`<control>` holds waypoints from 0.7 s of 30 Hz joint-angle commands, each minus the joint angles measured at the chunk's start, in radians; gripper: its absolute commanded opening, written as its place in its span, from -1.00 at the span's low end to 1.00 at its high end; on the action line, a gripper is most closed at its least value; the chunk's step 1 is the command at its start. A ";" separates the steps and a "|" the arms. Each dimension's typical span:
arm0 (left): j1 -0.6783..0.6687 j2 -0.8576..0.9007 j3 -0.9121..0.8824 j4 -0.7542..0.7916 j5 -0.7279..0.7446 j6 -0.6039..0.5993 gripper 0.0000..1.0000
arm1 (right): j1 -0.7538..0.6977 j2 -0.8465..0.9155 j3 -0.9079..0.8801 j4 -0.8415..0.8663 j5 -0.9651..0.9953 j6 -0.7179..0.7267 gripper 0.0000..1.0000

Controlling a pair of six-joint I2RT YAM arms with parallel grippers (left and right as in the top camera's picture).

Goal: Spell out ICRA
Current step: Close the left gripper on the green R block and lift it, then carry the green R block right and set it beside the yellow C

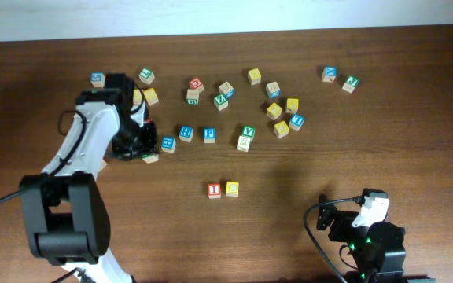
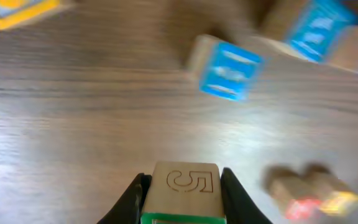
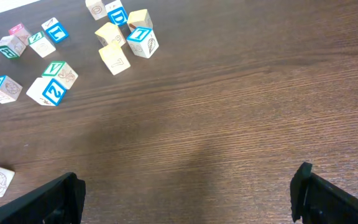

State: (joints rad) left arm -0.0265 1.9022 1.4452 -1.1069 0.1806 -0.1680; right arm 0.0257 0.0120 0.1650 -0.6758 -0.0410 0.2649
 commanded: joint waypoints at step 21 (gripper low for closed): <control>-0.877 0.160 0.072 0.260 0.106 -0.404 -0.66 | -0.006 -0.005 0.003 -0.002 0.012 -0.003 0.96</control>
State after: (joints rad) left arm -0.8997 2.0472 1.5021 -0.8486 0.3012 -0.5598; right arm 0.0257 0.0120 0.1654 -0.6765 -0.0410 0.2649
